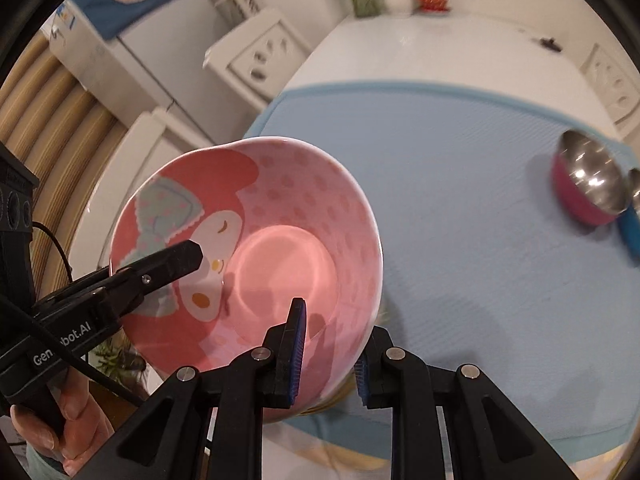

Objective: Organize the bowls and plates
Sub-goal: 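Lift the pink bowl and lower it onto the plate stack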

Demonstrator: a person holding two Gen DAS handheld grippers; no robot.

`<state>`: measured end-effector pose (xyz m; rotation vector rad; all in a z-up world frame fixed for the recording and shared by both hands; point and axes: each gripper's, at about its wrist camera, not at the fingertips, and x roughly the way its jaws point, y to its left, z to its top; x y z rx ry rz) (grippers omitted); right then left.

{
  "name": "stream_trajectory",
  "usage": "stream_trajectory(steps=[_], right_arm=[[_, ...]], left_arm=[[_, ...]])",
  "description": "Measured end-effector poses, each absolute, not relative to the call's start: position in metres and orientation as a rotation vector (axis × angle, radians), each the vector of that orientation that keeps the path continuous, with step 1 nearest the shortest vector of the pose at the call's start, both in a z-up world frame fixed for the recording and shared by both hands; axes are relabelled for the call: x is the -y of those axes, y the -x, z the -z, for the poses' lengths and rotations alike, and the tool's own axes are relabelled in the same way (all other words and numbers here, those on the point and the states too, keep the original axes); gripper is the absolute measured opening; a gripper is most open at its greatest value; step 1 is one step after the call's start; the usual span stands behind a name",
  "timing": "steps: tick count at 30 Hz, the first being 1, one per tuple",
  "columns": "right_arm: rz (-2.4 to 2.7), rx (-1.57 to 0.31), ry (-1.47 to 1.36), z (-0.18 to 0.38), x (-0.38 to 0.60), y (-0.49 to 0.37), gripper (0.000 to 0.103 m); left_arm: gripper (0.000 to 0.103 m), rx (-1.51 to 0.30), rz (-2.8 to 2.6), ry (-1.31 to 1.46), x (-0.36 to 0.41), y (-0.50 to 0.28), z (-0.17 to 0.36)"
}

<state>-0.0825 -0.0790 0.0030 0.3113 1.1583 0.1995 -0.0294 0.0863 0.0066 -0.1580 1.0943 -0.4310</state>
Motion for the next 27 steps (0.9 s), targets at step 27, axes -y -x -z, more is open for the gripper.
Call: stream_trajectory(steps=[27], right_arm=[[-0.124, -1.319, -0.301, 0.061, 0.043, 0.044, 0.020]], left_arm=[[0.016, -1.250, 0.500, 0.206, -0.111, 0.018, 0.059]])
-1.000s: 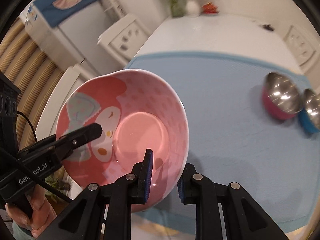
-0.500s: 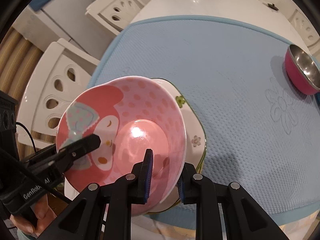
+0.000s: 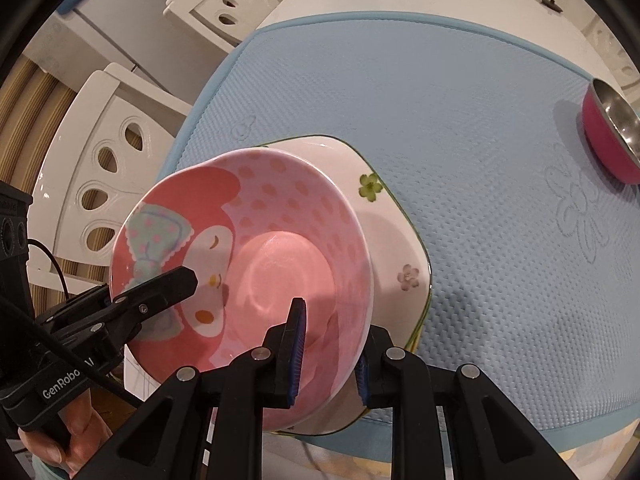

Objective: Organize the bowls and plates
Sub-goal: 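Lift the pink bowl and lower it onto the plate stack, then open the left gripper to release the pink bowl, then grasp the rim of the pink-bottomed steel bowl with the left gripper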

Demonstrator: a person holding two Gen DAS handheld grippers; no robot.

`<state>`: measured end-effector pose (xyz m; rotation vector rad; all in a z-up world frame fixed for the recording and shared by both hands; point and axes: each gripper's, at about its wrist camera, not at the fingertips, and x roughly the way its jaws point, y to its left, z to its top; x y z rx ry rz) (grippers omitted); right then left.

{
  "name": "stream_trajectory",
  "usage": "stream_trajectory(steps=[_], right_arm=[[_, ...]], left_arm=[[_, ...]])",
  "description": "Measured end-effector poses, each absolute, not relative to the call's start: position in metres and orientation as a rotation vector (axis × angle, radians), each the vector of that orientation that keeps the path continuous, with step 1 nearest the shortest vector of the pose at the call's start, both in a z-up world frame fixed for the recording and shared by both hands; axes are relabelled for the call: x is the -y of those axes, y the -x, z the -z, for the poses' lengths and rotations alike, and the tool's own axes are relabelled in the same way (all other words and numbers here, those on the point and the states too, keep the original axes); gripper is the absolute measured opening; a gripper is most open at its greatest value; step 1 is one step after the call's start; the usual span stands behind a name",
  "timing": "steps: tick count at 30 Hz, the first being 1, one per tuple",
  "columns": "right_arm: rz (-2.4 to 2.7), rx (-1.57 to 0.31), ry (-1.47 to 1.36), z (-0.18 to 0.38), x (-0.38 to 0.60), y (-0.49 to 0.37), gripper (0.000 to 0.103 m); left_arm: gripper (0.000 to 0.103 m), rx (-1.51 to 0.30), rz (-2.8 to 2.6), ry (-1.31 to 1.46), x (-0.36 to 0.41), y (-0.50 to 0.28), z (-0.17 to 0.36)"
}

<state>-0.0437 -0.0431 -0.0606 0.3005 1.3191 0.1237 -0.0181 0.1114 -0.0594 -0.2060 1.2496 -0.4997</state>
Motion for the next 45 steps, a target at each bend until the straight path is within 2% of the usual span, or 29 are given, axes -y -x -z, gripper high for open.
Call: stream_trajectory(steps=[13, 24, 25, 27, 29, 30, 31, 33, 37, 41, 45], right_arm=[[-0.092, -1.224, -0.311, 0.027, 0.071, 0.053, 0.020], [-0.041, -1.112, -0.351, -0.017, 0.090, 0.067, 0.020], [-0.033, -1.097, -0.357, -0.023, 0.093, 0.069, 0.020], [-0.015, -1.066, -0.370, -0.035, 0.100, 0.074, 0.020], [0.009, -1.035, -0.373, -0.046, 0.109, 0.082, 0.021], [0.022, -1.022, -0.372, -0.051, 0.112, 0.086, 0.025], [0.034, -1.008, -0.370, -0.055, 0.118, 0.091, 0.029], [0.058, -0.977, -0.372, -0.062, 0.132, 0.101, 0.055], [0.082, -0.923, -0.400, -0.070, 0.172, 0.115, 0.056], [0.103, -0.925, -0.422, -0.072, 0.219, 0.120, 0.056], [0.125, -0.928, -0.454, -0.068, 0.267, 0.127, 0.056]], left_arm=[[0.016, -1.153, 0.475, 0.155, -0.130, 0.022, 0.025], [0.017, -0.965, 0.525, 0.050, -0.106, 0.019, -0.043], [0.018, -0.954, 0.534, 0.053, -0.103, 0.019, -0.047], [0.030, -0.919, 0.560, 0.068, -0.093, 0.017, -0.061], [0.030, -0.896, 0.585, 0.078, -0.081, 0.015, -0.071], [0.030, -0.889, 0.599, 0.082, -0.075, 0.015, -0.075], [0.030, -0.880, 0.615, 0.086, -0.065, 0.013, -0.080], [0.031, -0.870, 0.625, 0.086, -0.051, 0.012, -0.087], [0.037, -0.856, 0.653, 0.073, -0.009, 0.012, -0.098], [0.062, -0.843, 0.671, 0.086, 0.035, 0.013, -0.105], [0.062, -0.853, 0.699, 0.116, 0.084, 0.009, -0.105]])
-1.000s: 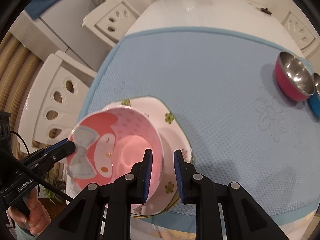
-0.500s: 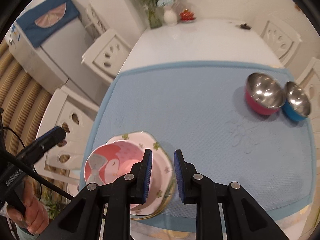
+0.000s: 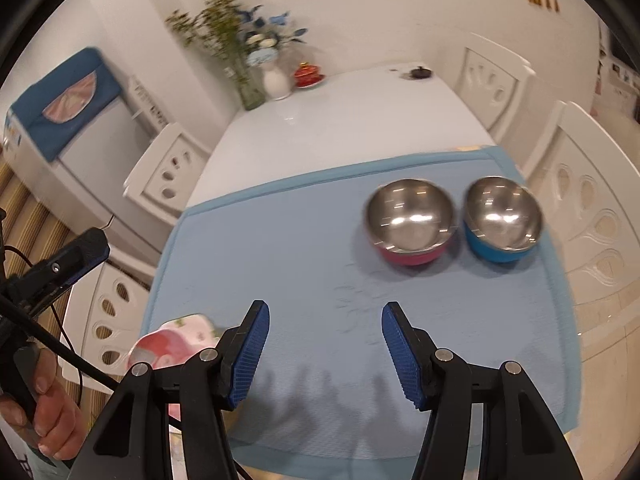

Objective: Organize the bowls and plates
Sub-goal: 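Grasp the rim of the pink-bottomed steel bowl with the left gripper, then lift the steel bowl and carry it over the pink bowl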

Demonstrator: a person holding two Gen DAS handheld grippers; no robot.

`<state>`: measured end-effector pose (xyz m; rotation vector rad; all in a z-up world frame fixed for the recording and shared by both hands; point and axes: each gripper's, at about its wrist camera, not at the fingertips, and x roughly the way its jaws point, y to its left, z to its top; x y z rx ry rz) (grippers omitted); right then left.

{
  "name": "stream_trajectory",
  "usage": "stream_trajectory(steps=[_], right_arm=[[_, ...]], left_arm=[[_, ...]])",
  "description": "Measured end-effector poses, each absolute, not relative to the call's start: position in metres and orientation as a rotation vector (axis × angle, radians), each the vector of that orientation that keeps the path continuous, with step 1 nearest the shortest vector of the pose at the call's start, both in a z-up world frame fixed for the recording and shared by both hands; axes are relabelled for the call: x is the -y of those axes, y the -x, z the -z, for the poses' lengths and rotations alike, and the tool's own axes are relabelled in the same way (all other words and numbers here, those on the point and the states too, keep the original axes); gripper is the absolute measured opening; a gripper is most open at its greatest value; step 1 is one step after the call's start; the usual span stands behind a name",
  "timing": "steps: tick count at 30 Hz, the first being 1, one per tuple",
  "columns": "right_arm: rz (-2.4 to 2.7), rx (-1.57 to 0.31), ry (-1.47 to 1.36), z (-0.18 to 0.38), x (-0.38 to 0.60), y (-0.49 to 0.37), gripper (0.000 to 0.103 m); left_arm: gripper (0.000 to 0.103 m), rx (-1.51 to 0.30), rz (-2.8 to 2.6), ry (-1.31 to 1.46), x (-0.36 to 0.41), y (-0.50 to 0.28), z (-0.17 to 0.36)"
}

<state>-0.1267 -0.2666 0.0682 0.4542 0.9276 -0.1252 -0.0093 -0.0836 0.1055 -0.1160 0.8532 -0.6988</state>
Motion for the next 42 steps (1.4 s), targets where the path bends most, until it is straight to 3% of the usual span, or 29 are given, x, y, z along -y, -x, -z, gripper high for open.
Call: stream_trajectory(steps=[5, 13, 17, 23, 26, 31, 38, 42], right_arm=[[0.125, -0.954, -0.520, -0.049, 0.324, 0.118, 0.056], [0.133, -1.008, -0.685, -0.003, 0.387, 0.087, 0.056], [0.143, -1.061, -0.758, 0.026, 0.404, 0.068, 0.051], [0.109, -1.138, -0.812, 0.064, 0.401, 0.042, 0.048], [0.106, -1.161, -0.799, 0.073, 0.396, 0.031, 0.045], [0.142, -1.182, -0.754, 0.081, 0.395, 0.016, 0.044], [0.168, -1.196, -0.749, 0.093, 0.404, 0.009, 0.035], [0.175, -1.199, -0.702, 0.094, 0.400, 0.011, 0.031]], left_arm=[[0.062, -0.885, 0.685, 0.155, 0.132, -0.008, -0.090], [0.059, -1.060, 0.685, 0.203, 0.201, -0.060, -0.024], [0.050, -1.165, 0.642, 0.202, 0.220, -0.088, 0.017], [0.046, -1.251, 0.637, 0.221, 0.229, -0.107, 0.058], [0.037, -1.288, 0.645, 0.223, 0.233, -0.114, 0.071], [0.028, -1.327, 0.666, 0.204, 0.247, -0.124, 0.089], [0.013, -1.351, 0.660, 0.171, 0.255, -0.129, 0.106], [0.011, -1.310, 0.672, 0.140, 0.254, -0.123, 0.103]])
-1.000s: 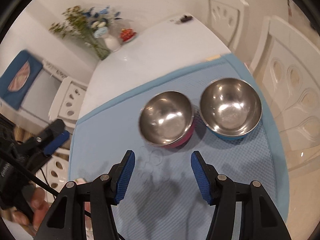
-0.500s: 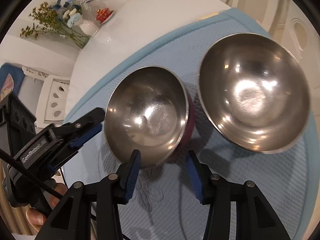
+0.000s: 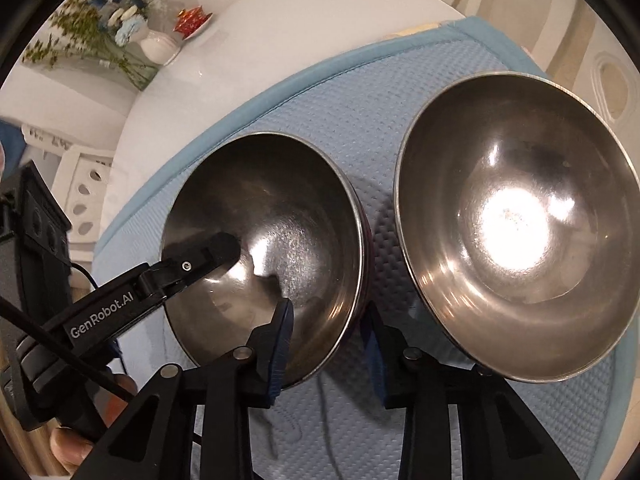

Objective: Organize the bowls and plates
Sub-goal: 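Lift the steel bowl and carry it over the pink bowl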

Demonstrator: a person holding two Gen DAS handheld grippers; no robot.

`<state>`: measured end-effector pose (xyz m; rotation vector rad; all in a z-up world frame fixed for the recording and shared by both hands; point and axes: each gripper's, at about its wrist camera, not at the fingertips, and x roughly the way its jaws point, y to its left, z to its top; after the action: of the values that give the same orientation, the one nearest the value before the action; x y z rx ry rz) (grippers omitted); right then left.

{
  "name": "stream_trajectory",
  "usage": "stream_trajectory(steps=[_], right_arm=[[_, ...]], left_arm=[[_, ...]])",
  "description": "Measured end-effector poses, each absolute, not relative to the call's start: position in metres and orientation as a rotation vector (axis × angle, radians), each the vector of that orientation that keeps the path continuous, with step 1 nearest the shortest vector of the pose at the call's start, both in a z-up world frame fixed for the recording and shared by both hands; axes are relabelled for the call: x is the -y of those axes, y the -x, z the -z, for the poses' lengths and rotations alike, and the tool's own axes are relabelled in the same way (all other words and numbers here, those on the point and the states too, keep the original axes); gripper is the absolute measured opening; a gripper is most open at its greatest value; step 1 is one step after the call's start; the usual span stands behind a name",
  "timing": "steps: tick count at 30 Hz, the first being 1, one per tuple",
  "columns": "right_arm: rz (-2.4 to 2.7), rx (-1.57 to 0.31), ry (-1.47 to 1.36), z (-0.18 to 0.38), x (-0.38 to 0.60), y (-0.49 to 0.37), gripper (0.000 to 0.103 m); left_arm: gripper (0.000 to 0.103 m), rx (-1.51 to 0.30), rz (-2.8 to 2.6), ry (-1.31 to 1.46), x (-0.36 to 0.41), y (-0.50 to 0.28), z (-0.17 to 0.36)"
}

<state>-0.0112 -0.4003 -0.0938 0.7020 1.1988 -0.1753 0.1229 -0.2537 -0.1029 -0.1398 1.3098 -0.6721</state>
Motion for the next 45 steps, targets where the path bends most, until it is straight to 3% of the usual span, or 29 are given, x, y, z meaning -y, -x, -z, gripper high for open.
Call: stream_trajectory(steps=[15, 28, 39, 45], right_arm=[[0.090, -1.124, -0.524, 0.025, 0.364, 0.035, 0.029], [-0.118, -1.100, -0.433, -0.040, 0.243, 0.070, 0.029], [-0.247, -1.189, -0.387, -0.034, 0.124, 0.076, 0.029], [-0.232, -1.258, -0.366, -0.013, 0.085, 0.074, 0.029]], left_arm=[[0.011, -1.155, 0.639, 0.179, 0.200, -0.077, 0.028], [0.012, -1.025, 0.443, 0.238, 0.073, -0.007, -0.044], [0.012, -1.087, 0.328, 0.282, -0.049, 0.029, -0.022], [0.012, -1.141, 0.333, 0.211, -0.074, 0.037, 0.002]])
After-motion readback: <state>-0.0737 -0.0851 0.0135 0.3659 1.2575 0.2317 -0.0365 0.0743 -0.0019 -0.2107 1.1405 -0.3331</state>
